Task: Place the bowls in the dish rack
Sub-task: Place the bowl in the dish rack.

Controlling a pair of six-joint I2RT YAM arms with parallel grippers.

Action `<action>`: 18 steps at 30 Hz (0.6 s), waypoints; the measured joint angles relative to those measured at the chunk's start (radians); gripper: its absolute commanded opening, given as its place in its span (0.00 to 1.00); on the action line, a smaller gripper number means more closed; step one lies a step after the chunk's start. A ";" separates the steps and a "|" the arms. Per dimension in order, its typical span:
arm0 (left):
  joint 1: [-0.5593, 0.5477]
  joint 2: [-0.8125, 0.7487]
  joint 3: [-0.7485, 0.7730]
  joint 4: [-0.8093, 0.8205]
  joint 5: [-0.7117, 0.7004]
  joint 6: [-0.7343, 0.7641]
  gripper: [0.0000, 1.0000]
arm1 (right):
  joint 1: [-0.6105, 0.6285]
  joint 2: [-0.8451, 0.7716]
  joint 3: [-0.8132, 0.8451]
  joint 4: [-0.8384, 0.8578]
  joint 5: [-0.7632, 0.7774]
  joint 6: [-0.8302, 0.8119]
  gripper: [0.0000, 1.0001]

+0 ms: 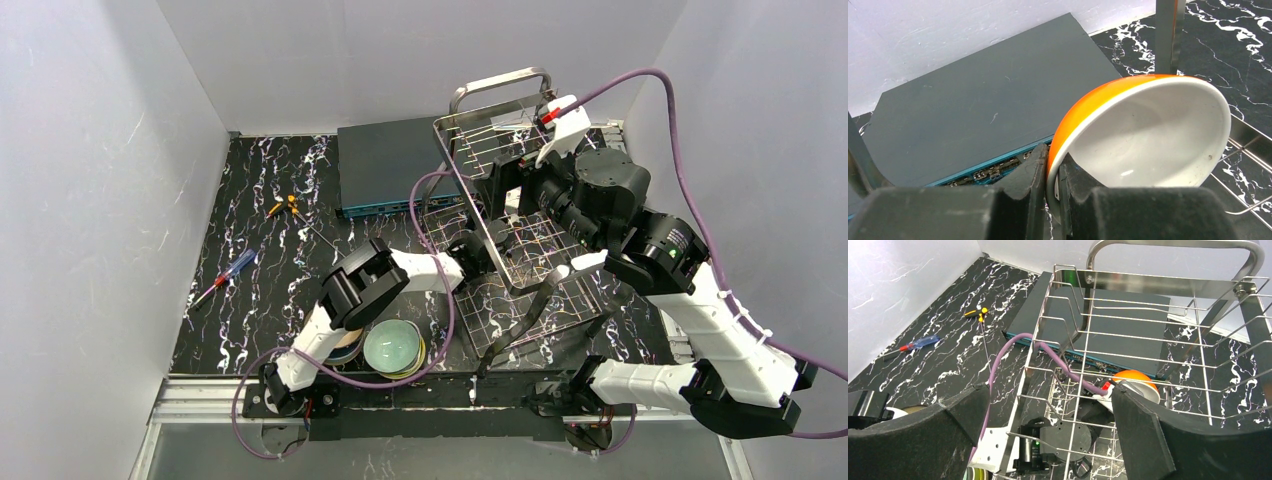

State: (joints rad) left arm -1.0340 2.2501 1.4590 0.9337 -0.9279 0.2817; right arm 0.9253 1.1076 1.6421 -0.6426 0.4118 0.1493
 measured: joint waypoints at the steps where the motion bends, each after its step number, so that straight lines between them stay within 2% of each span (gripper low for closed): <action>1: 0.002 0.006 0.011 -0.003 0.002 0.005 0.00 | 0.000 0.000 0.000 -0.002 0.002 0.000 0.99; 10: 0.026 0.063 0.114 -0.025 0.020 0.059 0.00 | 0.000 -0.001 0.000 -0.008 0.006 -0.008 0.99; 18: 0.036 0.084 0.141 -0.031 0.035 0.100 0.00 | 0.000 -0.002 0.000 -0.013 0.009 -0.019 0.99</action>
State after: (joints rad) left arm -0.9981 2.3344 1.5997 0.9024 -0.8932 0.3820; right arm 0.9253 1.1053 1.6421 -0.6559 0.4206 0.1299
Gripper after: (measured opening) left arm 0.092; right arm 0.985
